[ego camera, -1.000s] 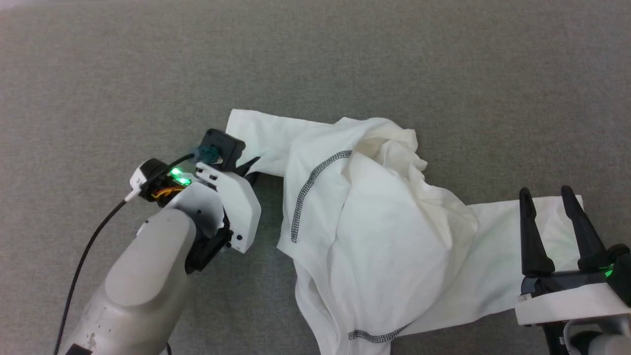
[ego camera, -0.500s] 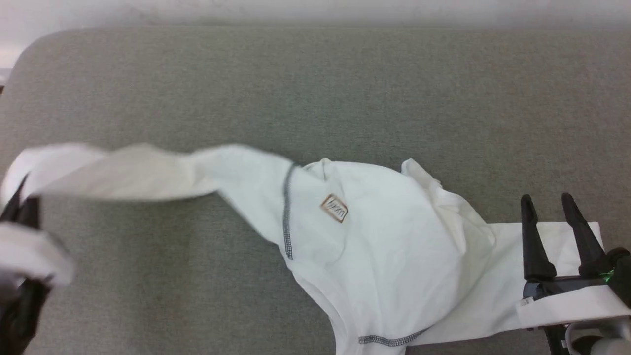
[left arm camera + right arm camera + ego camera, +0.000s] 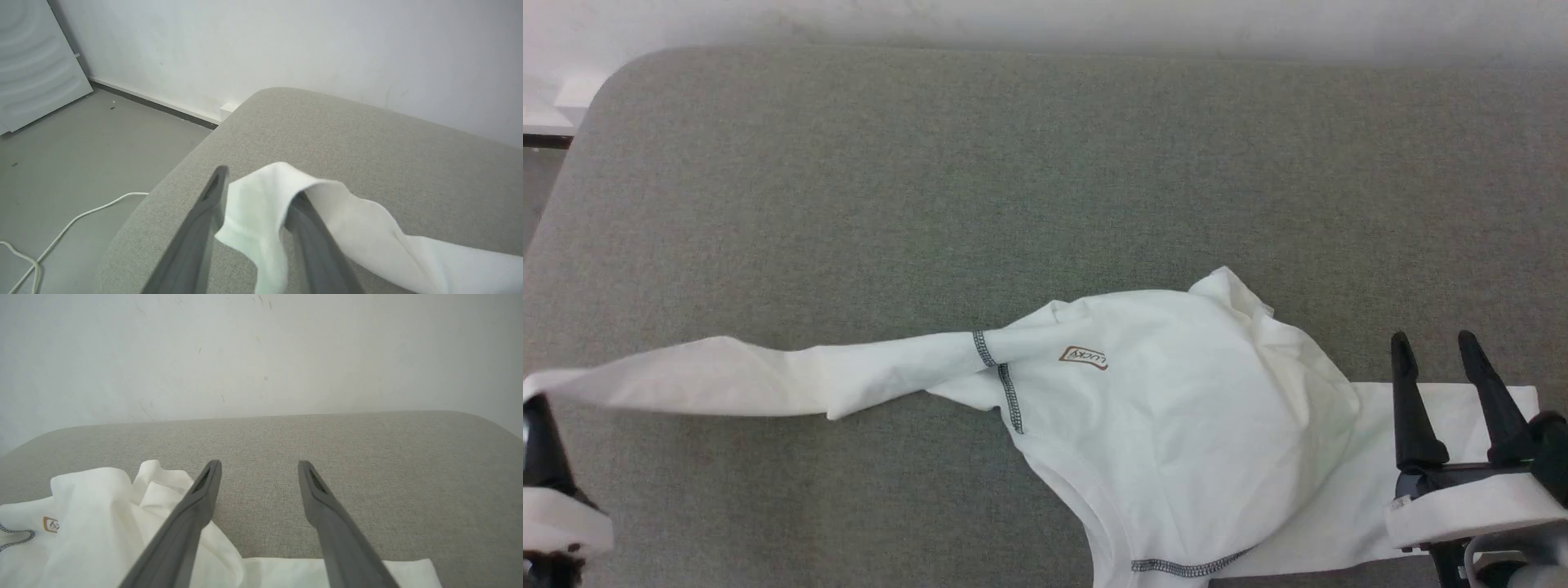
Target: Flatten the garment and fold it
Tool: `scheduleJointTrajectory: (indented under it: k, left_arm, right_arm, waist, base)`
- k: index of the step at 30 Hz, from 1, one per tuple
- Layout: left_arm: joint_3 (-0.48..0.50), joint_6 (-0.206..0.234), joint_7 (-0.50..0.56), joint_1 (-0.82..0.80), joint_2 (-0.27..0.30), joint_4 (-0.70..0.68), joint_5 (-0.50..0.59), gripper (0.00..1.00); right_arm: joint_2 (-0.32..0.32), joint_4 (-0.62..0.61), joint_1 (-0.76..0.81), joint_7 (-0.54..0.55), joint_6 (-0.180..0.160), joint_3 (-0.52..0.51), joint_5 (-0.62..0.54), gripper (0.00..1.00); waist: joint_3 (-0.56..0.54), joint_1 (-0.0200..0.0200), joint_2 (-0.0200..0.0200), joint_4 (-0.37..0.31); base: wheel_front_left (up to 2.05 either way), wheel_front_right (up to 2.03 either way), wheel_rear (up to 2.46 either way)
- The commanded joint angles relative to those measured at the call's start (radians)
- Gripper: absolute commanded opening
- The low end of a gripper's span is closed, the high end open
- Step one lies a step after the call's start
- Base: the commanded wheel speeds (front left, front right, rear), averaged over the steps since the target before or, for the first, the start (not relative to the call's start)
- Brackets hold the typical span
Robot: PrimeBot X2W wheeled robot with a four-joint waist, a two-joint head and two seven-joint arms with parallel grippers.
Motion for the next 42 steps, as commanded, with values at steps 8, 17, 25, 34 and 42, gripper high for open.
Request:
scheduleJointTrajectory:
  k: [8,17,25,34,42]
  left_arm:
    - [-0.022,-0.055,-0.06,-0.112,-0.024,-0.093,-0.028,1.0]
    - [-0.213,-0.127,0.07,-0.149,0.027,-0.247,0.029,1.0]
    - [-0.495,-0.205,0.235,-0.23,-0.004,-0.119,0.129,1.0]
    - [-0.608,-0.246,0.25,-0.328,-0.031,0.133,0.22,0.45]
    - [-0.579,-0.236,0.163,-0.368,-0.038,0.152,0.224,0.0]
  right_arm:
    - [0.002,-0.01,0.001,0.019,-0.001,0.013,-0.01,1.0]
    - [0.002,-0.008,0.007,0.015,-0.001,0.029,0.003,1.0]
    - [0.002,0.004,-0.006,0.011,-0.001,0.043,0.01,1.0]
    - [0.002,0.006,-0.011,0.014,-0.001,0.046,0.008,1.0]
    - [0.002,-0.004,-0.003,0.018,-0.001,0.031,0.008,1.0]
  waist:
    - [-0.02,0.0001,0.0,-0.005]
    - [0.005,0.0001,0.0,-0.039]
    - [0.026,0.0001,0.0,-0.068]
    - [0.028,0.0001,0.0,-0.087]
    - [0.028,0.0001,0.0,-0.079]
  base:
    - [0.0,0.0,0.0]
    - [0.0,0.0,0.0]
    - [0.0,0.0,0.0]
    - [0.0,0.0,0.0]
    - [0.0,0.0,0.0]
